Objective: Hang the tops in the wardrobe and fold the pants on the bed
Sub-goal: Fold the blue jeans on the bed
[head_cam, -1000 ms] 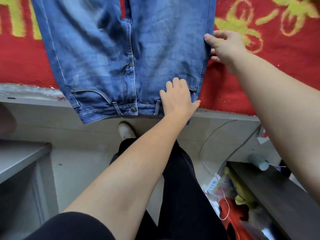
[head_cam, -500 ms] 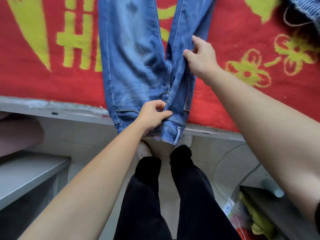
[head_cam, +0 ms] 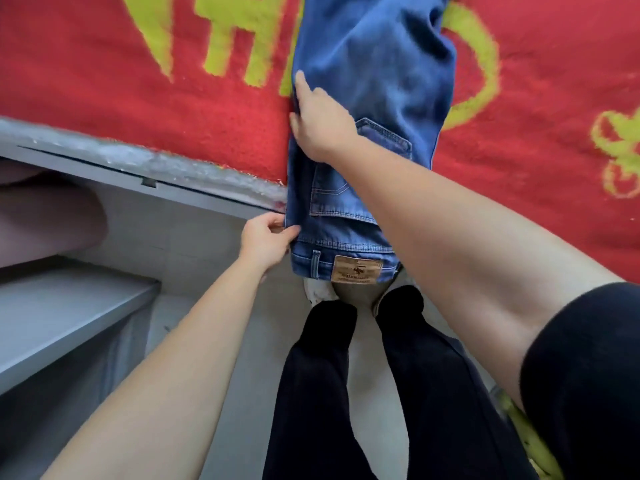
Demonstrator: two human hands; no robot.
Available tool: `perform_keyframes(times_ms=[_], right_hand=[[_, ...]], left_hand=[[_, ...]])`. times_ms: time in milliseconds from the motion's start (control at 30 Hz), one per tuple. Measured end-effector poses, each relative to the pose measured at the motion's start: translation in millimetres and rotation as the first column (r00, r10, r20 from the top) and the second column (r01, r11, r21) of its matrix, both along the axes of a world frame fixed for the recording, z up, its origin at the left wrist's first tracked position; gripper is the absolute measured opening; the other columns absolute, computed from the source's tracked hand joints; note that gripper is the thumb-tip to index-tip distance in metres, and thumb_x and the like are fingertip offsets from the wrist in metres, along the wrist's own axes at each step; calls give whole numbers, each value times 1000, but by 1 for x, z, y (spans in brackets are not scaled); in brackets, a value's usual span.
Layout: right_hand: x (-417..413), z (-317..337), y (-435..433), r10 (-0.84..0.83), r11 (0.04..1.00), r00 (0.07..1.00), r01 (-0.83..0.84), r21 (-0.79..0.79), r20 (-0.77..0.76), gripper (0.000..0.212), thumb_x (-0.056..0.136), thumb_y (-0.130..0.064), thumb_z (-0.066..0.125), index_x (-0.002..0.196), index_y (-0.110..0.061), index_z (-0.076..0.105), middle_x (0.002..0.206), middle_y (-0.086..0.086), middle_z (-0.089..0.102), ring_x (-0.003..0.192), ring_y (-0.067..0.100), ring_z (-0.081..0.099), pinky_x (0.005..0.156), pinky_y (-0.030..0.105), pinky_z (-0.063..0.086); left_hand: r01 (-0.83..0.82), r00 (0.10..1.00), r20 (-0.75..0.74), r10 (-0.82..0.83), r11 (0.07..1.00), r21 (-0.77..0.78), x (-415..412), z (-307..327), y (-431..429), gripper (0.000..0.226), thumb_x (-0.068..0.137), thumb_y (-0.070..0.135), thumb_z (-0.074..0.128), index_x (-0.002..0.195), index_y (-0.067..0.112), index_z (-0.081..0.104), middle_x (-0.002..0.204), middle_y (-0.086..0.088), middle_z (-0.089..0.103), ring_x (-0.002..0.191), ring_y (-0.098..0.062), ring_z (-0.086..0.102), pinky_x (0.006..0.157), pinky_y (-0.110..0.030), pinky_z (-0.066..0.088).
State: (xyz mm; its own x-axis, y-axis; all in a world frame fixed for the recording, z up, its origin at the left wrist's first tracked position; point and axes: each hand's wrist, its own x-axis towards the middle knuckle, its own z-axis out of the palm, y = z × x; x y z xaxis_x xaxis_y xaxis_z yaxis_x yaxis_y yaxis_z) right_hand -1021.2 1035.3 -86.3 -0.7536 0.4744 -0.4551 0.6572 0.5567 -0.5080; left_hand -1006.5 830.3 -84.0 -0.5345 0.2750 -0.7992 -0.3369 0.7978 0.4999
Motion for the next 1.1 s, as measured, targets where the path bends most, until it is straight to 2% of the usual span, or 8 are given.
perform_keyframes(times_ms=[133,233,367,567,667,767,900,1100], right_hand=[[-5,-7,2,-56,996,995,61,-60,78,67,103,-50,30,157,-15,10,143,18,44,131,35,46,103,42,37],[-3,0,17,-93,989,995,98,-115,45,58,104,-41,31,155,-14,25,143,14,51,135,30,42,109,34,32],[30,20,40,-91,989,995,95,114,-38,48,97,-25,42,145,-17,43,133,13,48,119,31,51,96,41,46],[70,54,85,-101,918,992,122,377,-74,48,93,-22,48,140,-12,50,135,16,50,119,39,49,95,47,41],[76,62,105,-103,904,994,109,413,-37,47,93,-23,48,138,-16,53,132,14,52,120,38,49,98,46,36],[68,61,127,-136,873,983,177,455,-121,42,92,-28,49,132,-15,58,127,14,54,118,37,50,97,45,37],[47,48,161,-348,909,929,367,197,-128,41,97,-35,50,132,-16,55,133,14,48,121,35,47,99,39,37],[37,56,231,-588,805,809,583,-109,-12,56,98,-43,50,145,-16,39,144,13,41,133,29,43,106,34,33]], left_hand=[[-63,991,119,58,997,37,1,-19,-2,12,88,8,68,90,16,60,95,-11,71,85,-27,68,81,-41,55],[-79,987,138,78,997,4,-5,-20,0,27,80,12,76,96,17,54,104,-16,69,94,-29,68,86,-44,56],[9,992,123,-7,1000,-11,-15,-4,9,34,83,11,73,109,17,53,107,-14,67,90,-23,65,86,-38,54],[152,985,-85,-150,988,17,-38,36,62,40,90,17,65,127,10,52,113,-6,62,100,-20,59,94,-34,48],[276,928,-261,-267,961,-3,-56,49,98,46,90,21,63,134,11,50,124,-4,61,114,-25,58,101,-36,43],[401,843,-385,-377,916,-20,-73,51,145,53,93,20,58,143,10,43,141,-13,50,128,-29,49,108,-35,35],[459,775,-465,-428,887,-52,-98,44,213,53,97,18,52,146,7,37,148,-14,43,137,-26,39,111,-32,27],[391,800,-439,-410,910,-137,-129,48,291,54,97,27,54,145,10,39,145,-12,48,132,-27,45,108,-34,34]])
